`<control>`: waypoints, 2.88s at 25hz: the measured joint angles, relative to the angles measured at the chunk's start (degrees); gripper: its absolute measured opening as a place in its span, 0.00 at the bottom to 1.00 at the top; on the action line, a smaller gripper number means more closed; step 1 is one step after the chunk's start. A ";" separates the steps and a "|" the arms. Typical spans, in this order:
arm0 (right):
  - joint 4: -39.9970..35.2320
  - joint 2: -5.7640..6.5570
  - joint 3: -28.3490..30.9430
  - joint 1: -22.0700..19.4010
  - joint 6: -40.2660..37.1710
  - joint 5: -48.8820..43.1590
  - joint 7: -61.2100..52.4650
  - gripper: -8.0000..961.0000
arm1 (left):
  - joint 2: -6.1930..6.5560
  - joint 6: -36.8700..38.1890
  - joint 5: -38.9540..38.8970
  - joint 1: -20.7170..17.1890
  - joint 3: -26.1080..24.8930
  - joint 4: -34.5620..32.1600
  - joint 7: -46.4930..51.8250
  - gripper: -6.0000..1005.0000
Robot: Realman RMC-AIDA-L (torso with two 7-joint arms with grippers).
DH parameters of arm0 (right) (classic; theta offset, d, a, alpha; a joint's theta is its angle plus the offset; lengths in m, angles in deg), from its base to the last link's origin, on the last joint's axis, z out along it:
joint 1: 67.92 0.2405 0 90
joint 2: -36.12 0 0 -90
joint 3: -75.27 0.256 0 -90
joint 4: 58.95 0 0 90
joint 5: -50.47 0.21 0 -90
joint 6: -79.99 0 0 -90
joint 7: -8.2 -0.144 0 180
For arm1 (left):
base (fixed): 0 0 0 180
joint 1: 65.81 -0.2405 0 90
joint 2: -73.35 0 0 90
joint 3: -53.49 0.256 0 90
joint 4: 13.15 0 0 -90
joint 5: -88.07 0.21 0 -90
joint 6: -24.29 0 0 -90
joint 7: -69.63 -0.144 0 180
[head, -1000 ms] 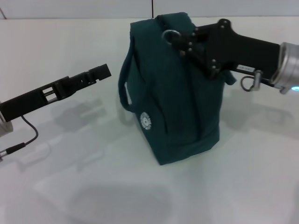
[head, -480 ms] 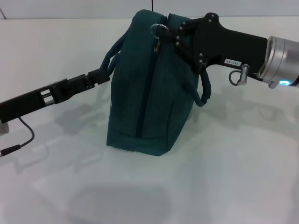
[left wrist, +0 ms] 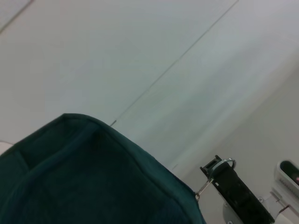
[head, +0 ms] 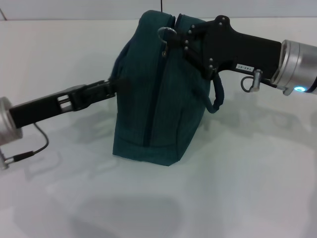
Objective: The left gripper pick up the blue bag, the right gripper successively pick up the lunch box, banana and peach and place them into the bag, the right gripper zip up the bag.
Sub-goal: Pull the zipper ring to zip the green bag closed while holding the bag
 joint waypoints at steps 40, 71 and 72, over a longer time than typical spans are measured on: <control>-0.65 -0.01 -4.64 -4.00 -1.07 6.11 0.00 0.02 | -0.71 -3.85 0.87 2.67 0.03 1.70 2.44 0.10; 1.37 0.40 -5.33 -4.20 4.40 13.19 -30.04 0.02 | -1.26 -1.81 0.29 2.70 1.33 1.77 1.94 0.07; 1.37 0.50 -5.30 -4.20 5.08 13.56 -31.36 0.02 | -1.25 -1.80 0.28 2.63 1.32 1.78 1.92 0.07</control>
